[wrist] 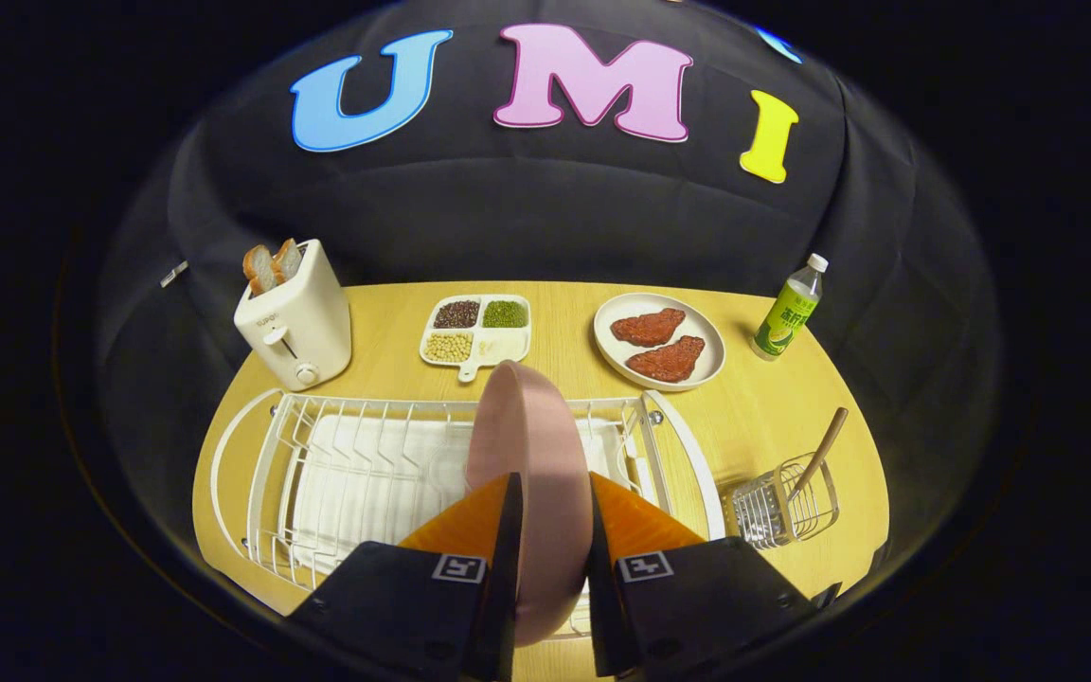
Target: Take the plate from the dish rack, then take the spoon from the basket and place it into the plate.
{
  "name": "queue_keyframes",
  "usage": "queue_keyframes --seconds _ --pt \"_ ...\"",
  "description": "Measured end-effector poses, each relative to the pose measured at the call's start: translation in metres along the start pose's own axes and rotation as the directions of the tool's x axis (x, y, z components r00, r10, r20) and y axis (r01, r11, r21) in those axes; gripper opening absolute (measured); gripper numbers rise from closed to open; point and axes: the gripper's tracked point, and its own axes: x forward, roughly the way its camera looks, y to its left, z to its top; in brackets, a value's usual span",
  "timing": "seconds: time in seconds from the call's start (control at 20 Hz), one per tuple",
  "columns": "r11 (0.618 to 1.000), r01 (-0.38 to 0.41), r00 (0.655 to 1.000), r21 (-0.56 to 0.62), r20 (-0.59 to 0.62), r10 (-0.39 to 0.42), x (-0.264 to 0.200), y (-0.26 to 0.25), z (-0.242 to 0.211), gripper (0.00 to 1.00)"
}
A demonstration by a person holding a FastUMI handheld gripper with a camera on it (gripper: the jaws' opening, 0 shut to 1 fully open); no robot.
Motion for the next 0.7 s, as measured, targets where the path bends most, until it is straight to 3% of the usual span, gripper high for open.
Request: queue_keyframes --seconds 0.25,0.55,0.7 --pt "0.999 0.038 0.997 0.038 0.066 -0.04 -0.007 0.003 0.017 0.31" --pt "0.994 0.095 0.98 -0.049 0.181 -0.085 -0.021 -0.002 0.046 0.31" --pt "0.997 0.067 0.979 -0.023 0.194 -0.062 -0.027 -0.004 0.054 0.3"
